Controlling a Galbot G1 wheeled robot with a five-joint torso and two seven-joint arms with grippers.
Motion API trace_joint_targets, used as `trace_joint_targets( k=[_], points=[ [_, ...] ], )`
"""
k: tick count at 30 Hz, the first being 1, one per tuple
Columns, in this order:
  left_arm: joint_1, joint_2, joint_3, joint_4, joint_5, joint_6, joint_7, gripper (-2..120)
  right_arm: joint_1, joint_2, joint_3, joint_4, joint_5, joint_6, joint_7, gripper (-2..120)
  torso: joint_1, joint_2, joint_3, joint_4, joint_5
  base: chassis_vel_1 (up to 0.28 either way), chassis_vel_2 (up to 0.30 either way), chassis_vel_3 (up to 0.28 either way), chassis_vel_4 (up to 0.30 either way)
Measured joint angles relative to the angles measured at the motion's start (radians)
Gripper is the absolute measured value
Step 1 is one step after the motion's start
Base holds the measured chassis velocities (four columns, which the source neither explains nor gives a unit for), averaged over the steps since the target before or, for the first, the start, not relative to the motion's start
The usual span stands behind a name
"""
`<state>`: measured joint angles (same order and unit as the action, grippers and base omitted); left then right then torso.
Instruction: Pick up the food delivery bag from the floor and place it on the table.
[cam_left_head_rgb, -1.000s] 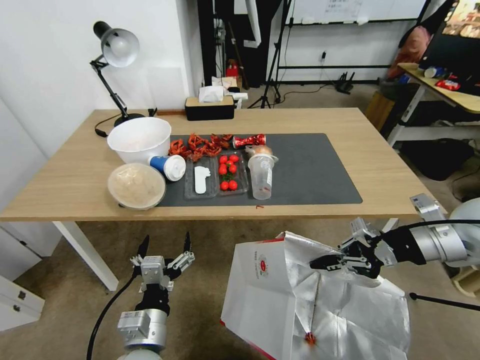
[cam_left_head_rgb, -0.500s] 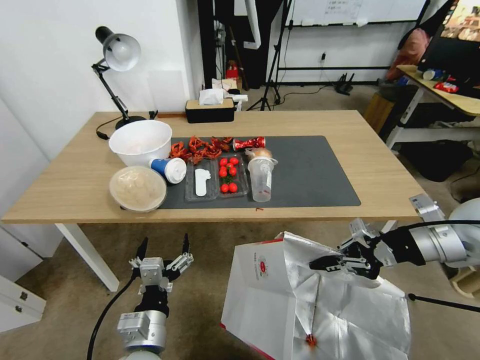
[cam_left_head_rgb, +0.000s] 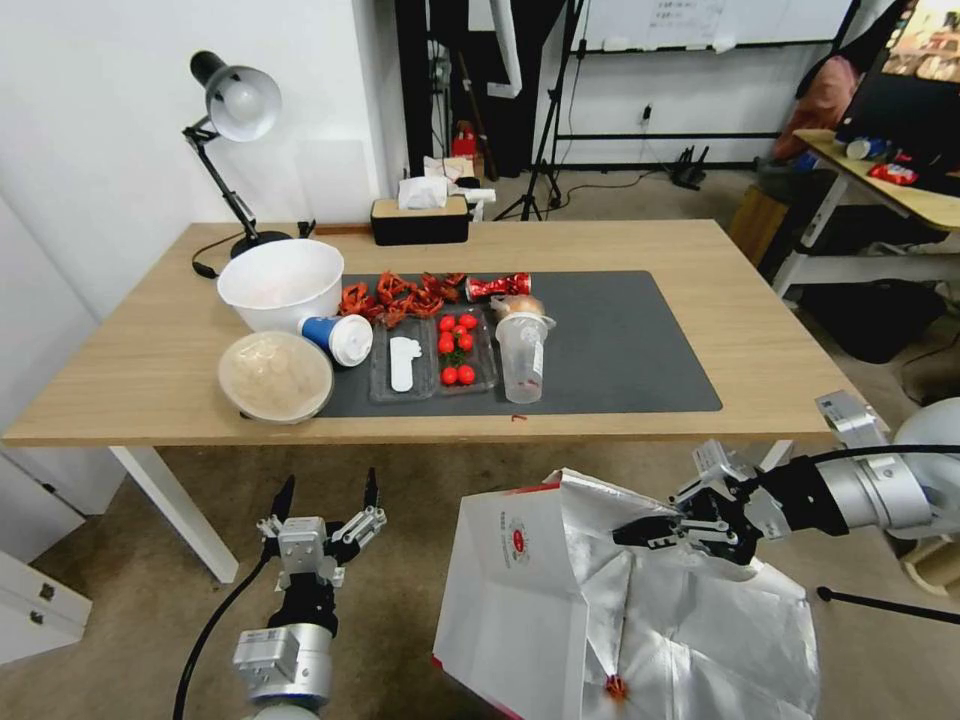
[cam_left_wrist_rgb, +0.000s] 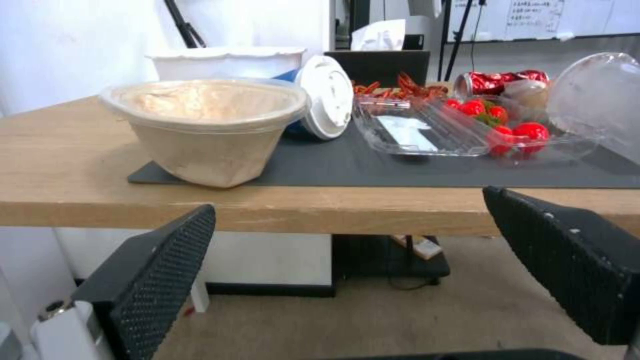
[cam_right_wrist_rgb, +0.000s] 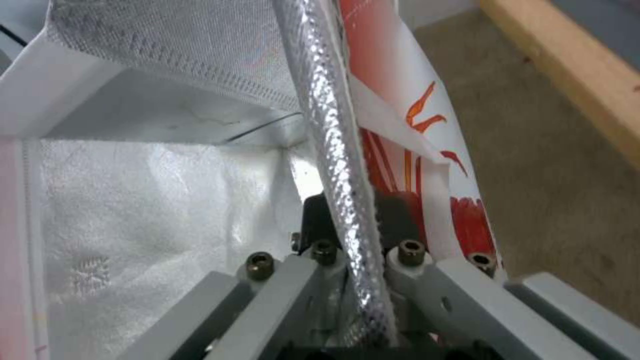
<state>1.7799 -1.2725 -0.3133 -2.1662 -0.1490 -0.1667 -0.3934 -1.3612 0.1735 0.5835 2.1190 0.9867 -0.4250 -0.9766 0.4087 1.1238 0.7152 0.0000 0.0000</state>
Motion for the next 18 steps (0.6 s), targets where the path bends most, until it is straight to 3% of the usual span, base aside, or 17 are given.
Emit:
trace_joint_targets(
  k=[9, 18],
  points=[
    [0.005, -0.003, -0.006, 0.002, 0.002, -0.011, -0.001, 100, 0.019, 0.018, 0.034, 0.015, 0.074, 0.003, 0.028, 0, -0.001, -0.002, -0.001, 0.0, 0.0, 0.0, 0.0, 0.0, 0.0],
    [-0.004, -0.003, -0.006, 0.007, 0.002, -0.015, -0.004, 100, 0.034, 0.026, 0.128, 0.038, 0.322, -0.011, 0.181, 0, -0.001, -0.004, -0.002, 0.0, 0.0001, 0.0, 0.0, 0.0, 0.0]
  ],
)
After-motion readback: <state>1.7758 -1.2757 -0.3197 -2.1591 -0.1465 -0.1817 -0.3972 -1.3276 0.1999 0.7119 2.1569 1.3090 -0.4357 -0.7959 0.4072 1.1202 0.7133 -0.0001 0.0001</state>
